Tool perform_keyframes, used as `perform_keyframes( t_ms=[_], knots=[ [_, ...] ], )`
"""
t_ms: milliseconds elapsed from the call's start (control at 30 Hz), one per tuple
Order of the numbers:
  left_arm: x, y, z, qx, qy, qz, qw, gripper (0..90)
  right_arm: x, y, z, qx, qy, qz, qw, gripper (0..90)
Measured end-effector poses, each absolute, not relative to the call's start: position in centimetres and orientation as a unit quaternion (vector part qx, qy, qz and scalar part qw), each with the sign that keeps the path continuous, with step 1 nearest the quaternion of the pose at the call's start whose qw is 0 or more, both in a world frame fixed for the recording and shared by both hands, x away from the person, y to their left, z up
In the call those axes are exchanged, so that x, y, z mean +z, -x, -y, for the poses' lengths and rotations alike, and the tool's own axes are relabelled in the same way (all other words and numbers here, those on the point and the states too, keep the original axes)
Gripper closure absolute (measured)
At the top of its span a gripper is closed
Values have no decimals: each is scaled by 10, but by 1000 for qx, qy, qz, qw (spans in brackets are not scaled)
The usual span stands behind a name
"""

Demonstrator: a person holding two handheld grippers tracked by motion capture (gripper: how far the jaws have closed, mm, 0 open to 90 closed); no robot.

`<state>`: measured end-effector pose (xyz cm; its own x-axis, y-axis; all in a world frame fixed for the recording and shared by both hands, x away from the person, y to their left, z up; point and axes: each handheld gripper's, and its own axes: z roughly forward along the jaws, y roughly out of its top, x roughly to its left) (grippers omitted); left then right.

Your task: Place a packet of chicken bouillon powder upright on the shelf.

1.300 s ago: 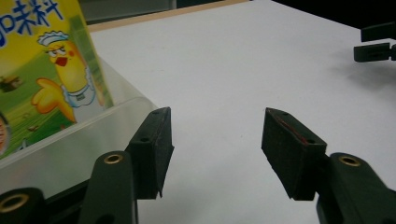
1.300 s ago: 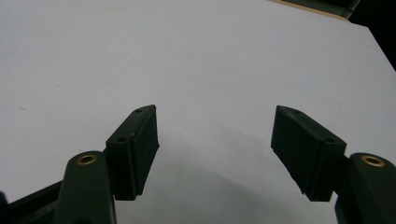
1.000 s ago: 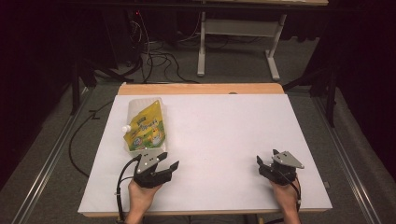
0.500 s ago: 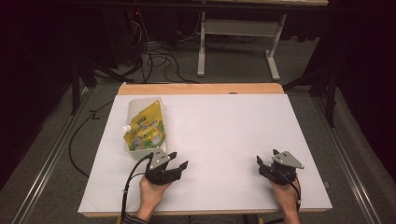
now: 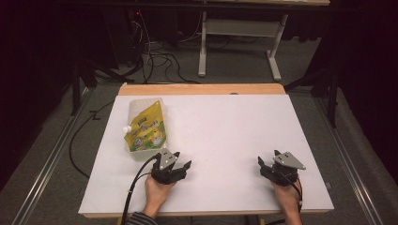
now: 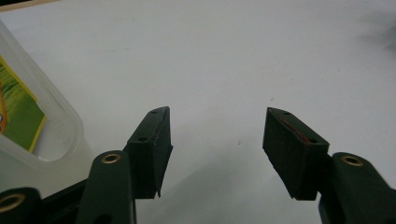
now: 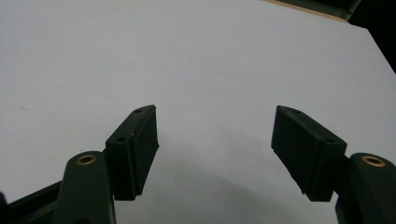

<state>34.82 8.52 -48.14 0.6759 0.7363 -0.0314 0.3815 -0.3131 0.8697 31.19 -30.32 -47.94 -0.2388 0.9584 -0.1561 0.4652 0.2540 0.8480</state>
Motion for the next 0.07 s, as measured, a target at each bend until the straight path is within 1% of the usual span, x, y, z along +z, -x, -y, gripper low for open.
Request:
perform_keyframes(
  t_ms=[67],
  knots=[
    [-481, -349, -86, 188, -785, -358, 469, 418, -479, -312, 303, 346, -503, -707, 356, 321]
  ],
)
